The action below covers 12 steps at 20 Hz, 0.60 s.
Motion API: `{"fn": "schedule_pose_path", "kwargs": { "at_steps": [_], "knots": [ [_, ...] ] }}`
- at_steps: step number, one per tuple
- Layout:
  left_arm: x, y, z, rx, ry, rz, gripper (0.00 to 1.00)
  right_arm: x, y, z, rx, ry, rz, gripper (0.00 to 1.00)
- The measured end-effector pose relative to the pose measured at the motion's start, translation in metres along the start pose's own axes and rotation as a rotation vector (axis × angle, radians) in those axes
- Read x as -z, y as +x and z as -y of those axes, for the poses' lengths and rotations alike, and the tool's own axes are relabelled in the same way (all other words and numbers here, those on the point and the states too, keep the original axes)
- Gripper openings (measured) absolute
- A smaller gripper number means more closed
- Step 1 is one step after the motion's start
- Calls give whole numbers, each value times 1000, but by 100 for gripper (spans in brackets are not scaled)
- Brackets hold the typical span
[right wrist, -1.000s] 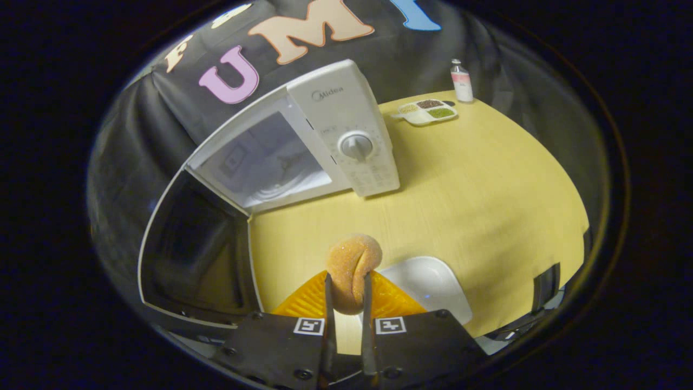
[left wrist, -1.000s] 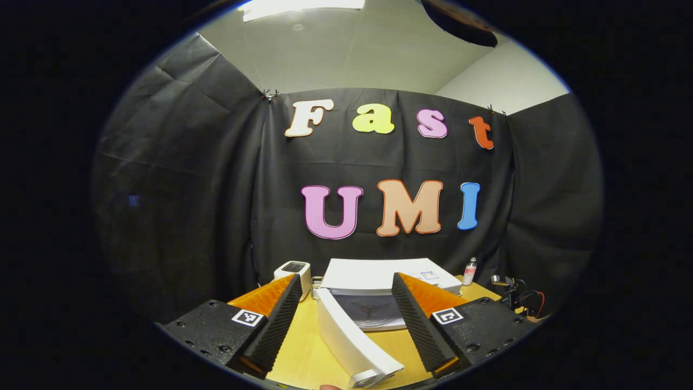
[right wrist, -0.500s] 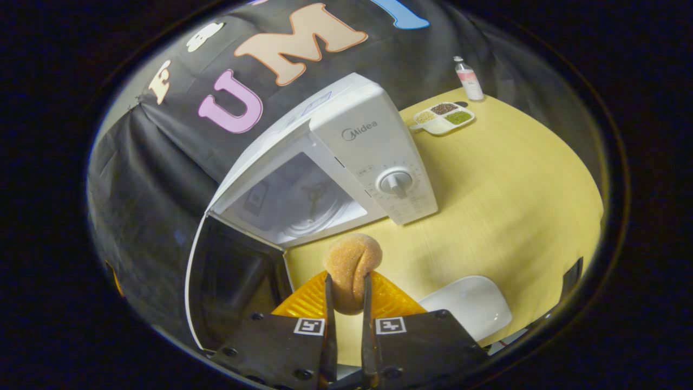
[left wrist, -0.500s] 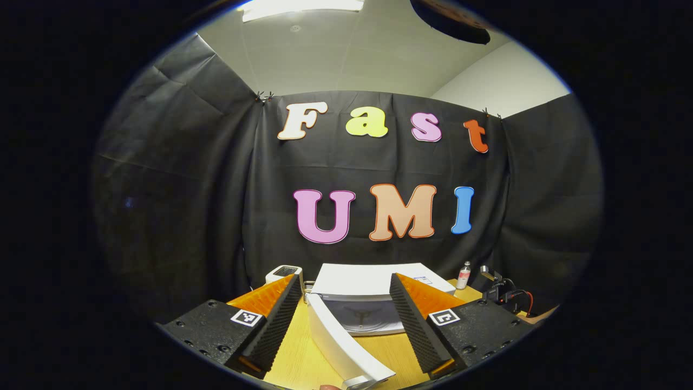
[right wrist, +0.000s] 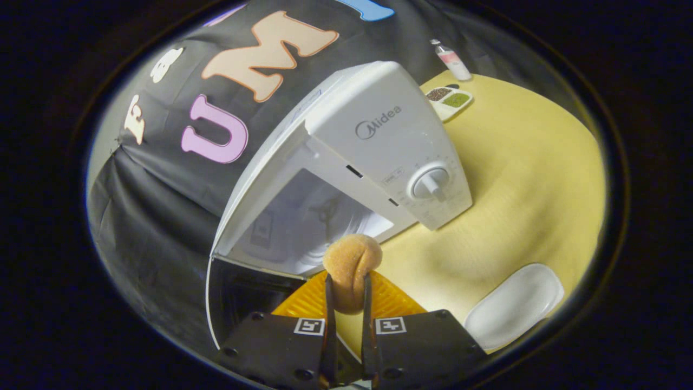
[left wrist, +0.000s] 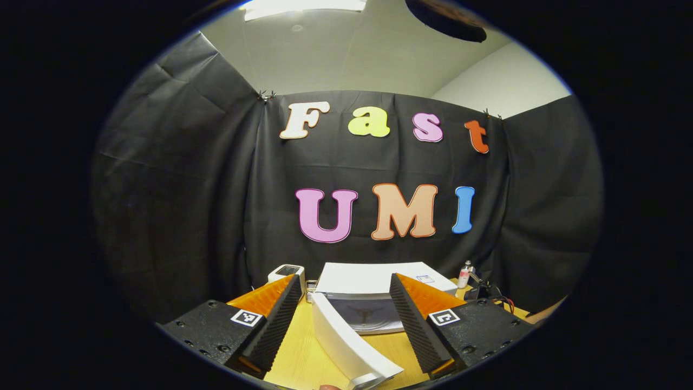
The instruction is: Open the microwave oven with the left hand, put the food in, and close the microwave oven.
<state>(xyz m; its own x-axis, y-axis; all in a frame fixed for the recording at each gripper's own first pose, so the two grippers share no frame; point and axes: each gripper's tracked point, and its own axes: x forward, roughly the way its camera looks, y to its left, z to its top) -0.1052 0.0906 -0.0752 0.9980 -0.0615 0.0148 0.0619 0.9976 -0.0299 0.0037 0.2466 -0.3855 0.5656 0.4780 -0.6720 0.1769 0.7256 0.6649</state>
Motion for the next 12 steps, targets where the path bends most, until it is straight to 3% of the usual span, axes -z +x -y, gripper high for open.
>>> {"fn": "schedule_pose_path", "kwargs": {
  "at_steps": [12],
  "knots": [
    [9, -10, -33, 19, -14, -17, 95, -7, 53, -29, -5, 192, 131, 19]
  ]
}}
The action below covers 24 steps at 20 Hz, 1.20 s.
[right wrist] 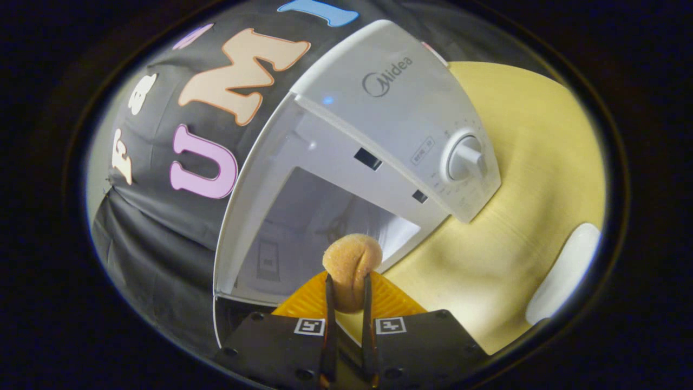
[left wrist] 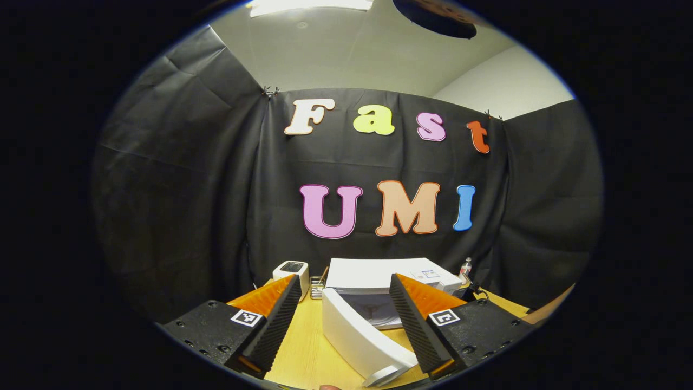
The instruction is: Open the microwave oven with the left hand, put the food in, and close the microwave oven.
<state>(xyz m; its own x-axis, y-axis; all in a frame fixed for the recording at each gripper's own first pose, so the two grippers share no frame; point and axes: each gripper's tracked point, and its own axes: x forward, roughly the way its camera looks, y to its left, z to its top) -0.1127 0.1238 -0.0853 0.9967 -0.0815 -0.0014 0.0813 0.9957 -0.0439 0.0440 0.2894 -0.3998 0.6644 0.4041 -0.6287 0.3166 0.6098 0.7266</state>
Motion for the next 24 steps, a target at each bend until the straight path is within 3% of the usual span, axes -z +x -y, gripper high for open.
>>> {"fn": "schedule_pose_path", "kwargs": {
  "at_steps": [2, 3, 22, 23, 24],
  "knots": [
    [2, -2, -4, 1, 0, -4, 94, 0, 6, -4, 4, 42, 17, 14],
    [2, -2, -5, 2, -1, -4, 96, 2, 10, -6, 7, 56, 22, 19],
    [5, -12, -56, -112, 3, -12, 96, -9, 72, -16, 88, 124, 146, 19],
    [6, -12, -57, -117, 1, -15, 96, -10, 74, -14, 92, 122, 159, 14],
    [8, -12, -58, -121, -2, -19, 96, -12, 75, -13, 98, 119, 169, 19]
  ]
}}
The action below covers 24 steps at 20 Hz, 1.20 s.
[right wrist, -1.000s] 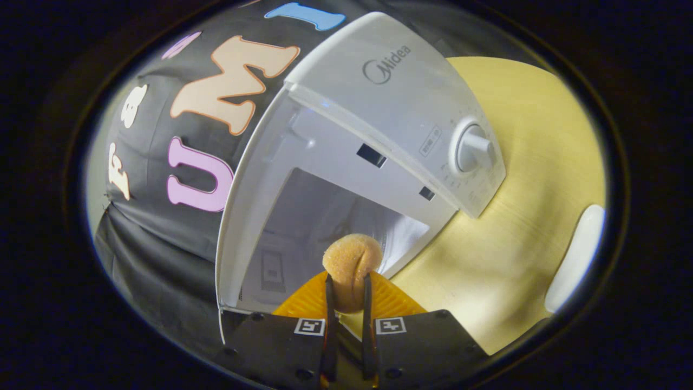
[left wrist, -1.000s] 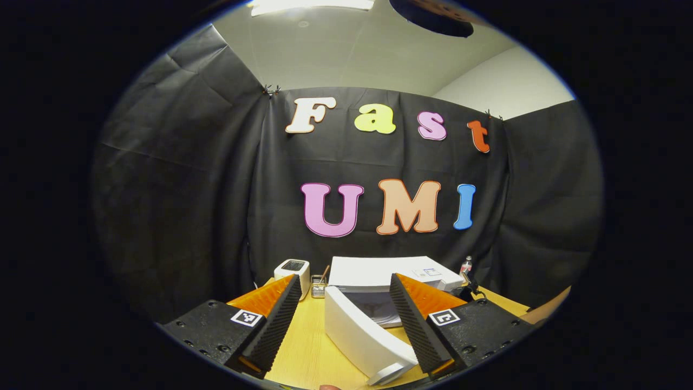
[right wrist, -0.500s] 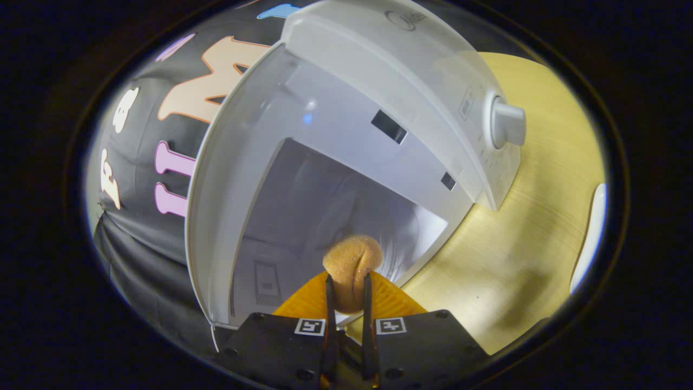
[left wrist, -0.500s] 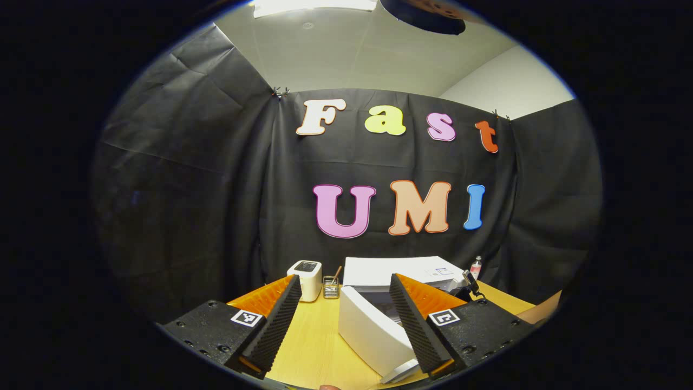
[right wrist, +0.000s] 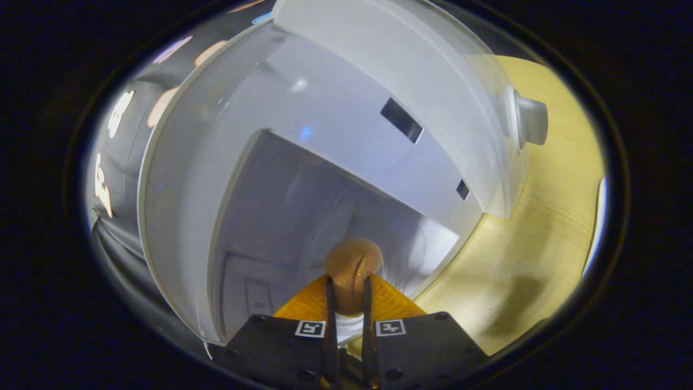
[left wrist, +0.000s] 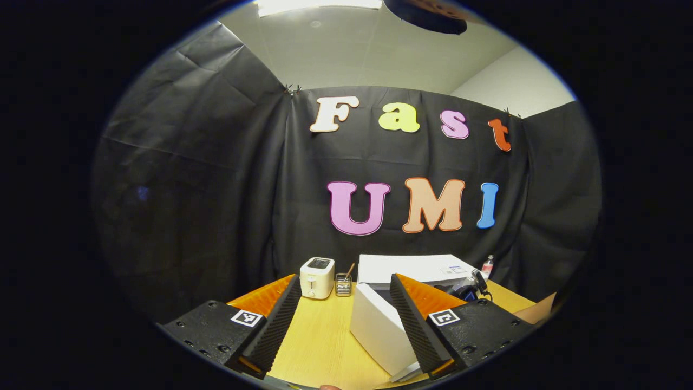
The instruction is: Open the microwave oven with the left hand, put the food in, and close the microwave oven.
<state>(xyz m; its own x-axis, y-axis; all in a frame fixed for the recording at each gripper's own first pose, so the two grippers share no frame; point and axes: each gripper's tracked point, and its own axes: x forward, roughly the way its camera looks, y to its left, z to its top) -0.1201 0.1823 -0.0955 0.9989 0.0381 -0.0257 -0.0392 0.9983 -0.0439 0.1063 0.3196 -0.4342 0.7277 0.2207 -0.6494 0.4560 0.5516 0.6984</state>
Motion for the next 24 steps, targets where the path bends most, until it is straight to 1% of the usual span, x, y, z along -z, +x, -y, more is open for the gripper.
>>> {"fn": "schedule_pose_path", "kwargs": {
  "at_steps": [3, 4, 7, 8, 9, 10, 11, 12, 15, 17, 18, 19, 20, 21, 22, 23, 24],
  "knots": [
    [2, 2, -2, -9, -14, -7, 96, -4, 5, 5, 25, -9, 31, 19],
    [3, 3, -2, -11, -16, -8, 96, -6, 6, 2, 10, -3, 40, 22],
    [2, 5, -2, -14, -15, -5, 94, -10, 9, -12, -47, 23, 67, 19],
    [2, 5, -3, -16, -15, -3, 94, -10, 12, -14, -53, 28, 72, 31],
    [2, 5, -4, -16, -18, -4, 94, -11, 12, -16, -59, 32, 79, 32],
    [3, 5, -4, -17, -19, -6, 96, -12, 10, -11, -40, 17, 84, 47],
    [4, 6, -4, -19, -19, -7, 94, -13, 13, -10, -38, 8, 89, 61],
    [3, 6, -5, -20, -20, -6, 96, -14, 14, -8, -32, 2, 93, 69],
    [5, 8, -6, -25, -25, -7, 94, -15, 15, -5, -15, -4, 101, 77],
    [6, 9, -5, -25, -28, -9, 96, -13, 14, -2, -3, -11, 91, 78],
    [6, 9, -4, -24, -27, -9, 96, -12, 13, 1, 6, -19, 82, 91],
    [6, 10, -4, -22, -25, -10, 96, -10, 10, 1, 1, -24, 72, 82],
    [6, 9, -2, -19, -24, -11, 96, -9, 9, 4, 11, -35, 60, 97],
    [6, 10, -1, -15, -24, -13, 96, -9, 6, 9, 22, -45, 62, 99],
    [7, 9, 0, -11, -25, -14, 96, -13, 4, 11, 23, -53, 76, 90],
    [7, 10, 3, -5, -26, -15, 96, -19, 0, 11, 19, -65, 103, 99],
    [8, 10, 5, -1, -26, -16, 96, -25, -4, 12, 14, -79, 120, 90]
  ]
}}
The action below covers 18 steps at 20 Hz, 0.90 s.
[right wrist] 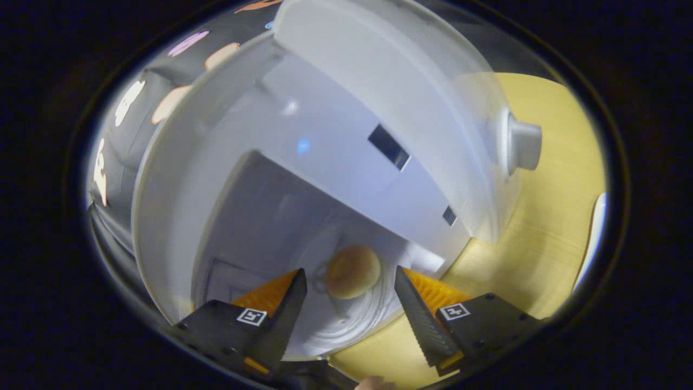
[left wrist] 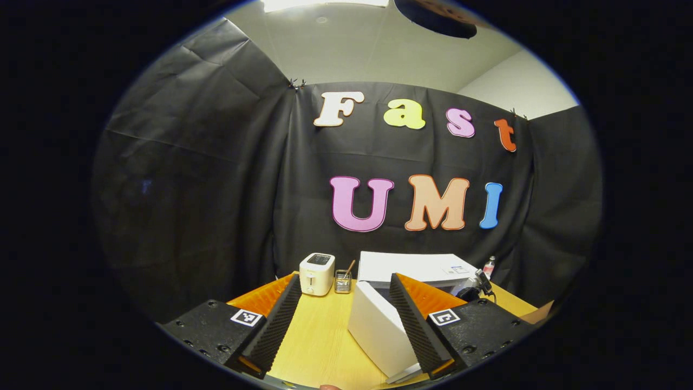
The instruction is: Open the microwave oven with the left hand, put the food in, and close the microwave oven.
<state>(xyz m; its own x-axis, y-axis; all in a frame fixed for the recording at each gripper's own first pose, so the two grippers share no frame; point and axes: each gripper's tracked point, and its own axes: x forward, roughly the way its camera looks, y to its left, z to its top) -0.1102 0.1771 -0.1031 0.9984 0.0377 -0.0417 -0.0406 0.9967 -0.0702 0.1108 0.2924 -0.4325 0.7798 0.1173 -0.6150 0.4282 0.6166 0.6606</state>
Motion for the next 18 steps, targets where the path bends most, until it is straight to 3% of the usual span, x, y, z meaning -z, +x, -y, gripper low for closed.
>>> {"fn": "schedule_pose_path", "kwargs": {
  "at_steps": [1, 5, 7, 8, 18],
  "knots": [
    [1, 0, 2, 6, -1, -3, 96, -4, -4, 1, -6, -9, 6, 99],
    [3, 3, 15, 35, -18, -6, 94, -23, -25, 9, -29, -49, 25, 100],
    [5, 4, 20, 49, -21, -6, 94, -33, -36, 12, -40, -66, 33, 99],
    [5, 4, 23, 55, -20, -6, 96, -35, -42, 14, -46, -67, 24, 90],
    [22, 6, 41, 87, -24, -36, 96, -103, -133, 31, -124, -234, 75, 90]
  ]
}}
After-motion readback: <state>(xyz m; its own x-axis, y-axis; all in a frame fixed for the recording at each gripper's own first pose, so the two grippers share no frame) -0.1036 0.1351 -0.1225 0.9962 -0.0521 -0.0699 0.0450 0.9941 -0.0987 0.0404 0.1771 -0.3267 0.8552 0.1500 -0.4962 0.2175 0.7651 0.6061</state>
